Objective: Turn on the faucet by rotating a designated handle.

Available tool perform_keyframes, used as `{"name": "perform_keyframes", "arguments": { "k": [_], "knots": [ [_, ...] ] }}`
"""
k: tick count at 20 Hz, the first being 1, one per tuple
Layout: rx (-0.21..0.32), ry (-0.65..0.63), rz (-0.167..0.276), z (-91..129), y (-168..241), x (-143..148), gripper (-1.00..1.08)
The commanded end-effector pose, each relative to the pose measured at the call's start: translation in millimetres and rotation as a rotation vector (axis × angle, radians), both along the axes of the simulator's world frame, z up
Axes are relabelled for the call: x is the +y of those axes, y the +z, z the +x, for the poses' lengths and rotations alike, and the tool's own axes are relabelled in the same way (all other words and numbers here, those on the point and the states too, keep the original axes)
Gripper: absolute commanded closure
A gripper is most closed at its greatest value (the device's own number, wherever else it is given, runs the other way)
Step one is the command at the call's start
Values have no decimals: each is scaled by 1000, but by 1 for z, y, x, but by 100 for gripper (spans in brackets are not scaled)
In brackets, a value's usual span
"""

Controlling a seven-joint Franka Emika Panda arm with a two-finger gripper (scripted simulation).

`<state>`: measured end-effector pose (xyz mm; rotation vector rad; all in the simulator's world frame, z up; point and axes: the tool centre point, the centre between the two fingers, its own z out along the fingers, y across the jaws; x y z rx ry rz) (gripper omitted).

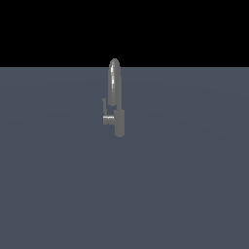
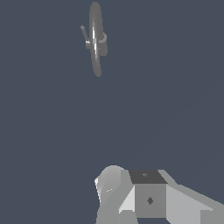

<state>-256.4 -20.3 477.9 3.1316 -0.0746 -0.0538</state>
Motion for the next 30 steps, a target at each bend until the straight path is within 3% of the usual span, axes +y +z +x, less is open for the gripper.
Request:
{"name": "perform_keyframes", "arguments": {
  "k": [1,10,17,24,30],
  "knots": [
    [0,0,0,0,0,0,108],
    [14,15,-43,3,3,3,108],
    [4,4,-44,3,6,4,108],
    [-61,-69,-47,2,30,9,108],
    [-162,-180,-55,-1,65,19,108]
  ]
}}
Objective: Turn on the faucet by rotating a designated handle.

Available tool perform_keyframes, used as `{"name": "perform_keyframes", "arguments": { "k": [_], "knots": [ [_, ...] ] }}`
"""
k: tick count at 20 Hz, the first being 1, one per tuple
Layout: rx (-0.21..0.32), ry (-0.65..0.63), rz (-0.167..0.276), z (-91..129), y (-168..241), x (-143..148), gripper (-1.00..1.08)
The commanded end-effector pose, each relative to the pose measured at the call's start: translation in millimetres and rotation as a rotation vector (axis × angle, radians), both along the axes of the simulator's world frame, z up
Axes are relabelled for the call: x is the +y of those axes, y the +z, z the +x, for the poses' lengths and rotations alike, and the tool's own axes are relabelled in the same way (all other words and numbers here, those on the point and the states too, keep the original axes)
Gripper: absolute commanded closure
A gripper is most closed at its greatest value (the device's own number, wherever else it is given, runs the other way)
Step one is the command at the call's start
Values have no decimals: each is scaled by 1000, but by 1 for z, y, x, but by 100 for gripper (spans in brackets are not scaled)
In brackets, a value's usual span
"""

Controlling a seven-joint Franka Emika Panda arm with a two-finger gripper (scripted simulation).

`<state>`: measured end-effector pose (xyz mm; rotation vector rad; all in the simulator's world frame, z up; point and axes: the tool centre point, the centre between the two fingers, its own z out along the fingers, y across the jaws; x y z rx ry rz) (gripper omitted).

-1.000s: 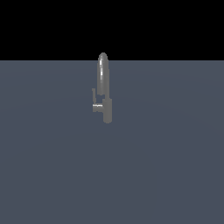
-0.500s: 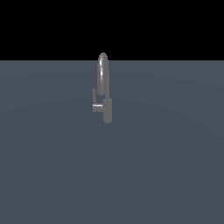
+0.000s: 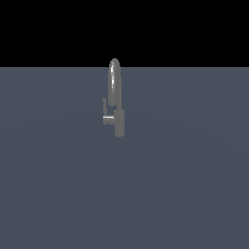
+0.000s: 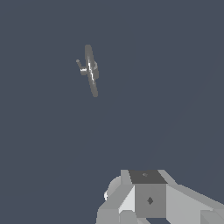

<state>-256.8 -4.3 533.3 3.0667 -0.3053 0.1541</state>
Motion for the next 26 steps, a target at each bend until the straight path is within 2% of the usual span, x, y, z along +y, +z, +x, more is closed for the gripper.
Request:
{"name": "perform_keyframes", "arguments": {
  "k": [1,8,15,21,26],
  "knots": [
    [-50,-52,-4,-2,17,6,108],
    [-212,-220,-29,-7,68,36,108],
    [-361,-373,-66,-7,105,79,108],
    [-471,-488,-108,4,120,122,108],
    [-547,-575,-149,23,120,160,108]
  ]
}}
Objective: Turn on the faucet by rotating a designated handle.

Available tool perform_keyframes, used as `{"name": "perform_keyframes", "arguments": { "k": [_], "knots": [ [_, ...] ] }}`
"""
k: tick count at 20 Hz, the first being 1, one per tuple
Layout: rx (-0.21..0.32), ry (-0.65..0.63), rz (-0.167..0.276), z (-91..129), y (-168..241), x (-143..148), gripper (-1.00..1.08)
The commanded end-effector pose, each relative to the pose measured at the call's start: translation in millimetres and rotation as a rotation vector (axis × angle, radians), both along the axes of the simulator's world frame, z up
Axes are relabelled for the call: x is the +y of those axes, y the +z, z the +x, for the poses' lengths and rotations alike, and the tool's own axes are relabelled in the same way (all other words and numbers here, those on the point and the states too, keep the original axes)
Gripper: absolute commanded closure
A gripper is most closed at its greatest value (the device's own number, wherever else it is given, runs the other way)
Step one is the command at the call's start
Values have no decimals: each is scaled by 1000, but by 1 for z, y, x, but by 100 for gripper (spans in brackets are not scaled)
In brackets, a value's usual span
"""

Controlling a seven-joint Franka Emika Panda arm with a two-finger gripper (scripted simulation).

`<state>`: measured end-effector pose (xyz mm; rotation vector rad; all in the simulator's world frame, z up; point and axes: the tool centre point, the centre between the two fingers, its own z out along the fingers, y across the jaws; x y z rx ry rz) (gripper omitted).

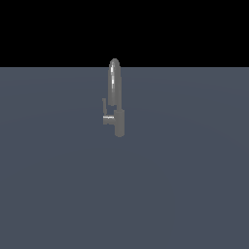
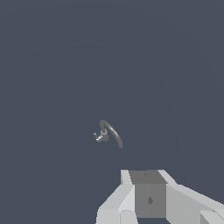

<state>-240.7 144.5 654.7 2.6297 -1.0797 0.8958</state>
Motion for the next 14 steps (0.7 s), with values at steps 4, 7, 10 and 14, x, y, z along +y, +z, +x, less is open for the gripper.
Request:
{"name": "perform_keyframes", "arguments": {
  "k": [4,7,10,14],
  "knots": [
    [-66,-97,-41,28,-11,40,108],
    [-93,-147,-65,49,-24,59,108],
    [-113,-197,-88,73,-41,76,108],
    [-129,-262,-117,109,-72,92,108]
  ]
}}
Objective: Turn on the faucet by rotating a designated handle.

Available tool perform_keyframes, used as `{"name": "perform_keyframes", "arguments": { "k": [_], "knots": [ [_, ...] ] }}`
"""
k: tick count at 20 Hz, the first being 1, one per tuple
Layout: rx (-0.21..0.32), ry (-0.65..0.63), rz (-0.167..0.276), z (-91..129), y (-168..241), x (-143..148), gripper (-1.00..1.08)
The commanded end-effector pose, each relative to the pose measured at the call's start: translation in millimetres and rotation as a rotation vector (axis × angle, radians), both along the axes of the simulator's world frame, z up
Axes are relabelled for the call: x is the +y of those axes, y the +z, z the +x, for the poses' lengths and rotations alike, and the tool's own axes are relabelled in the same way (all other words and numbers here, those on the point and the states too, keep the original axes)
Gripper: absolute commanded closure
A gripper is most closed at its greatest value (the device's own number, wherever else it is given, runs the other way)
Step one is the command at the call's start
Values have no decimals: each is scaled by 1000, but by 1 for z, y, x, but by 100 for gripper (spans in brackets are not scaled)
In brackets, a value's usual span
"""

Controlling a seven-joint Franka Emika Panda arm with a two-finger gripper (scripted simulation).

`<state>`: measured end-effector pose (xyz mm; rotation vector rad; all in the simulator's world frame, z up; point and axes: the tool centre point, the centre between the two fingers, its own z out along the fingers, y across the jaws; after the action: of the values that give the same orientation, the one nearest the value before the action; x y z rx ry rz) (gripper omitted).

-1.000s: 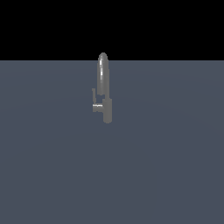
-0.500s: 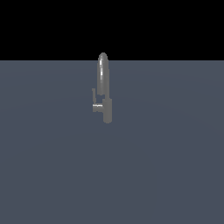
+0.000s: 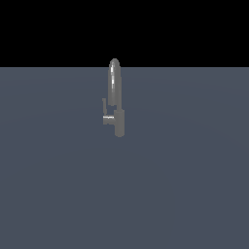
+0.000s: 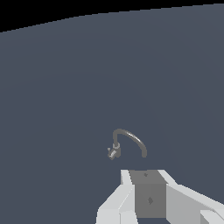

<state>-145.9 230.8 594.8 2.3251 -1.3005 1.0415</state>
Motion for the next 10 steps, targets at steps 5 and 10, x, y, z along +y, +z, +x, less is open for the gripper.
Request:
{"name": "perform_keyframes", "arguments": {
  "k": [5,10],
  "knots": [
    [-12,-110,-36,63,-63,13,108],
    [-2,-200,-56,114,-125,6,108]
  ]
}}
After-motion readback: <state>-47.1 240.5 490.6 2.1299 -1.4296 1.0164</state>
